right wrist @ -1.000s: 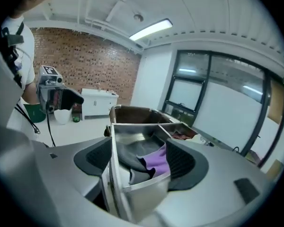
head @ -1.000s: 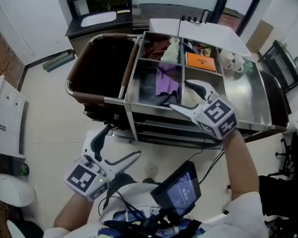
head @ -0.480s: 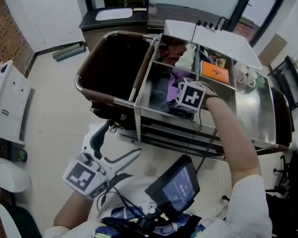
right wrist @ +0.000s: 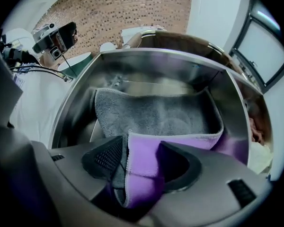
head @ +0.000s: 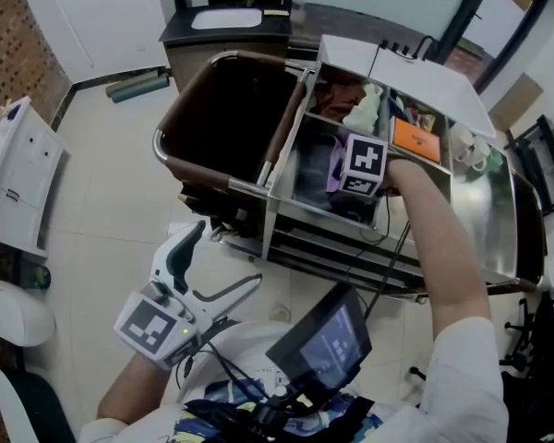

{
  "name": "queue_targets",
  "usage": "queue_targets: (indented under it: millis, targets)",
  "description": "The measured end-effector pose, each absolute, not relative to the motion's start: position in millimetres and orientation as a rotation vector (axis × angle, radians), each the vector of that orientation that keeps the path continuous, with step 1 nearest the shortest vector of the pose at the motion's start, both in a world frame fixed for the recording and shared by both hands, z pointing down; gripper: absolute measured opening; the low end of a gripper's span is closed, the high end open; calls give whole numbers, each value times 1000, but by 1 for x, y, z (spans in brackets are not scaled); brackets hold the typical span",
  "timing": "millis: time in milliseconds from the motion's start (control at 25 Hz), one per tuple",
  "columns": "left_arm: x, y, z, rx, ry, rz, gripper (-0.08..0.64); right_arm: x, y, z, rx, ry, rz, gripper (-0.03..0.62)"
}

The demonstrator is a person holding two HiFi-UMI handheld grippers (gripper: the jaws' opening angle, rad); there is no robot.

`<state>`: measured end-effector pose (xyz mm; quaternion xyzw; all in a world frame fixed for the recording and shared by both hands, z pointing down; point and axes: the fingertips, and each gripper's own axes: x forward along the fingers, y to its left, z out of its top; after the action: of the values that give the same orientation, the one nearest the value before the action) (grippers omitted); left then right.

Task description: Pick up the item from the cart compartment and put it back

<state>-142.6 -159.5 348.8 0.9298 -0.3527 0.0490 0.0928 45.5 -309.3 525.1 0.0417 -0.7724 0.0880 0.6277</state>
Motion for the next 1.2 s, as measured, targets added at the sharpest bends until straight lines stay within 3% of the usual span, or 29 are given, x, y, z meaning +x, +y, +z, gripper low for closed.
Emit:
queue_targets:
  millis: [80, 240, 360, 640, 1200]
  targets:
    - [-146, -160, 348, 2761, -1052, 142, 469, 46, -310, 524, 90, -1770, 198, 222]
    - [-155, -158, 345, 2754, -1067, 148, 469, 45, -313, 520, 100, -1778, 165, 94]
    - [-158, -157, 345, 2753, -1066, 148, 469, 45, -314, 517, 135, -1782, 128, 67]
    - [-157, -153, 343, 2782, -1018, 150, 469, 47, -313, 477, 362, -1893, 9, 63]
    - [-159, -135, 335, 2868, -800, 136, 469, 103, -254, 312, 1254, -2158, -60, 61]
